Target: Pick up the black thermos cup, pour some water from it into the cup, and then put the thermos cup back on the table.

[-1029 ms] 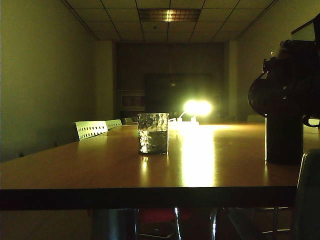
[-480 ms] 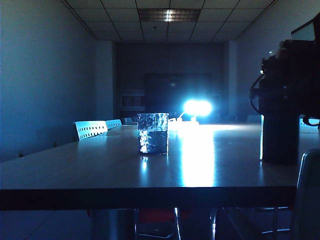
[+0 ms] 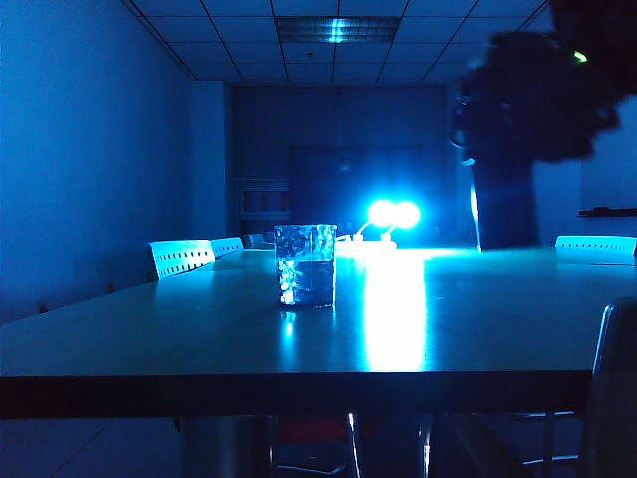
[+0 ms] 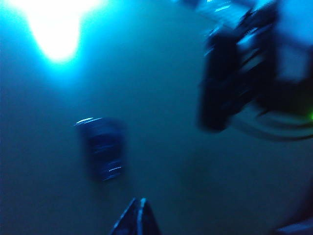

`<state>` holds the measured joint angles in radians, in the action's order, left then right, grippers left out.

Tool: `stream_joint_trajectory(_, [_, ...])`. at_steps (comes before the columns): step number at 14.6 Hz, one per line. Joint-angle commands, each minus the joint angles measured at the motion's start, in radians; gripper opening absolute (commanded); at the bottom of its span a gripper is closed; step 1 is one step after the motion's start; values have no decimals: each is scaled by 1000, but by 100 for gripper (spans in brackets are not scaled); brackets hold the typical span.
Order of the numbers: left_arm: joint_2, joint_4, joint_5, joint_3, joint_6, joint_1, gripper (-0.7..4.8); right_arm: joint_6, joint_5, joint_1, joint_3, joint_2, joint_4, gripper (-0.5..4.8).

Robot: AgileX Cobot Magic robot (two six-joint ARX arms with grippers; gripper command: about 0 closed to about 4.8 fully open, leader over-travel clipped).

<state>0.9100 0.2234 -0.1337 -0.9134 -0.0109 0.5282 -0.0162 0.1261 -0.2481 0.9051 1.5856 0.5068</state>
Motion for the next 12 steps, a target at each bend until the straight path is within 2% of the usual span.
stream_joint_trajectory(1, [-1, 85, 143, -32, -41, 0, -5, 92, -74, -5, 127, 45, 2, 85])
stream_joint_trajectory(9, [-1, 84, 130, -32, -41, 0, -5, 268, -74, -98, 395, 257, -85, 85])
stream_joint_trajectory(12, [-1, 104, 138, -32, -42, 0, -5, 390, -68, -145, 447, 312, -113, 85])
